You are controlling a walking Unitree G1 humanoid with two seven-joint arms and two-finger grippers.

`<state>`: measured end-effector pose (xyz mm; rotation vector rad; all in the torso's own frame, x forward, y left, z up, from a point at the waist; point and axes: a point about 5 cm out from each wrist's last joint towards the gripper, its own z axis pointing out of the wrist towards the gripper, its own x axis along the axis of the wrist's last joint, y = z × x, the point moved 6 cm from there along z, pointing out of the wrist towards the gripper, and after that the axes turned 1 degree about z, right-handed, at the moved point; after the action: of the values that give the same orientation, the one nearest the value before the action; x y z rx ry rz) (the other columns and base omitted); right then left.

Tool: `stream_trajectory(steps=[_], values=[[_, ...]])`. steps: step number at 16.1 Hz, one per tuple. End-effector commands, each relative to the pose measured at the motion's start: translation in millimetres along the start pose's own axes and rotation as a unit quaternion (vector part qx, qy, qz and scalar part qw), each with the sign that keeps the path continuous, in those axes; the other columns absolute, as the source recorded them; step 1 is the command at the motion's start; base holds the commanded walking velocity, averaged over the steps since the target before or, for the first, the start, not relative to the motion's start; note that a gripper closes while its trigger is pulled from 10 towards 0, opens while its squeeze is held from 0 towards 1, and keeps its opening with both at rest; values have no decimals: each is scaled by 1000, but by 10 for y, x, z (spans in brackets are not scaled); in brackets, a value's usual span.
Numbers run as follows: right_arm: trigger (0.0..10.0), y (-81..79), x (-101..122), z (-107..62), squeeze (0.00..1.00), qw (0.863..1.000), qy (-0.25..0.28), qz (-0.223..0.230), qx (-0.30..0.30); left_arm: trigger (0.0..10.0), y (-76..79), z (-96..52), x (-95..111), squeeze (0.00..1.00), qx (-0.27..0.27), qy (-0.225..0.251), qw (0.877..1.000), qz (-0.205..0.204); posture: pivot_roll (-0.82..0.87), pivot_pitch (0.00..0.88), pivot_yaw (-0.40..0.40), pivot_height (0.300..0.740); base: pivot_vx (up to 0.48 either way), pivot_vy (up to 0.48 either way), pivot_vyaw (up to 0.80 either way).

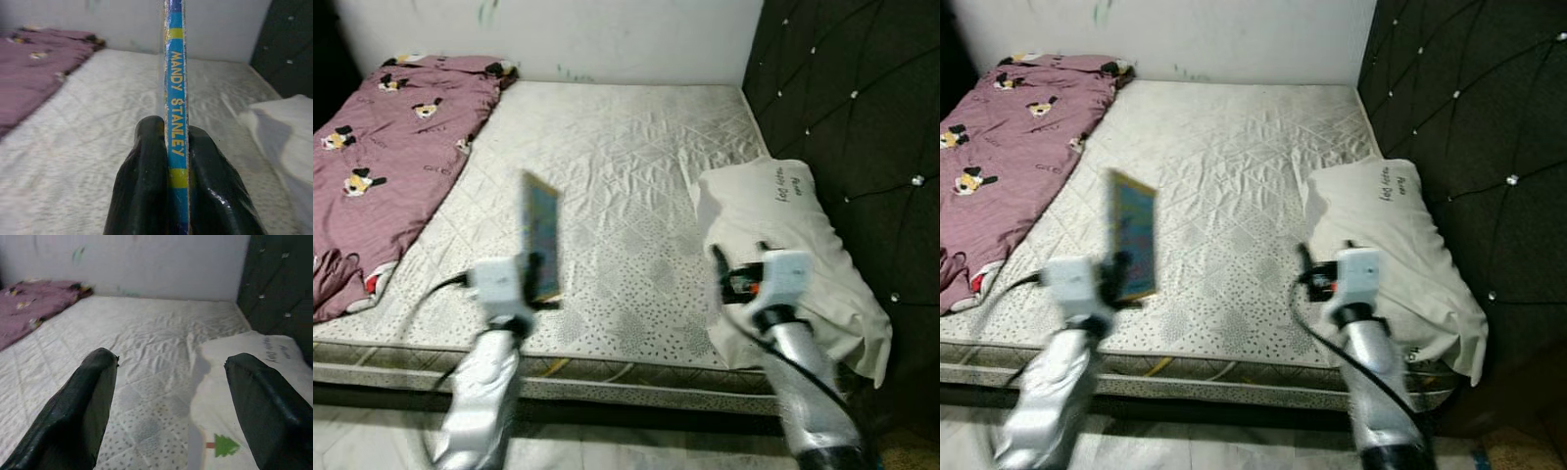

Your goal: Clean up the room

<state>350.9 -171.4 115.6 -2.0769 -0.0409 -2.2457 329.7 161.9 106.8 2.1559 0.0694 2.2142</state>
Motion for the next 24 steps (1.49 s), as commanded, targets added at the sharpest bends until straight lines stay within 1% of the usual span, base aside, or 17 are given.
stream_trajectory(steps=[1,2,3,4,5,7,9,12,14,15,16,17,18,19,21,22,24], values=[[10000,97,42,-83,0,1000,0,4,-18,10000,-50,-39,160,0,1,23,1000,0,12,77,20,740,0,0,0],[10000,130,36,-137,0,1000,-3,4,-24,10000,-70,-74,155,0,1,21,1000,3,10,79,20,740,0,0,0],[10000,207,28,-277,0,999,-9,2,-40,10000,-124,-171,102,0,4,10,1000,6,5,81,22,740,0,0,0],[10000,219,39,-371,0,999,-12,6,-47,10000,-194,-275,-14,0,12,-10,1000,9,0,86,24,740,0,0,0],[10000,197,38,-394,0,999,-16,10,-46,10000,-205,-329,-92,0,15,-25,1000,4,-11,92,25,740,0,0,0],[10000,155,24,-323,0,999,-22,16,-41,10000,-72,-266,-72,0,1,-23,1000,1,-12,92,21,740,0,0,0],[10000,131,91,-258,0,999,-16,12,-36,10000,-12,-213,-25,0,-3,-17,1000,-4,-14,90,19,740,0,0,-772],[10000,164,118,-220,0,999,-16,10,-39,10000,9,-161,11,0,-3,-12,1000,-7,-12,87,25,740,0,0,-485],[10000,180,103,-197,0,999,-13,11,-49,10000,34,-112,27,0,-12,-12,1000,-5,-6,78,61,740,0,0,0],[10000,163,92,-193,0,998,-9,17,-57,10000,66,-65,43,0,-26,-12,1000,-1,-10,75,89,740,0,0,0],[10000,154,89,-192,0,998,-9,18,-58,10000,69,-53,47,0,-29,-12,1000,1,-12,76,93,740,0,0,0],[10000,88,67,-206,0,998,-11,21,-54,10000,65,5,74,0,-35,-10,999,5,-19,81,95,740,0,0,0],[10000,52,61,-203,0,999,-12,17,-45,10000,57,26,80,0,-35,-10,999,7,-17,84,84,740,0,0,0],[10000,6,40,-184,0,999,-18,16,-30,10000,39,31,91,0,-27,-6,1000,5,-12,88,70,740,0,0,0],[10000,-7,26,-157,0,999,-22,12,-20,10000,28,18,96,0,-18,-4,1000,1,-2,92,51,740,0,0,0],[10000,-50,1,-86,0,1000,-29,7,-3,10000,-6,-70,58,0,-2,-7,1000,-4,20,100,10,740,0,0,0],[10000,-121,2,1,0,999,-34,4,21,10000,-29,-174,15,0,14,-11,1000,-9,45,108,-37,740,0,0,0]])
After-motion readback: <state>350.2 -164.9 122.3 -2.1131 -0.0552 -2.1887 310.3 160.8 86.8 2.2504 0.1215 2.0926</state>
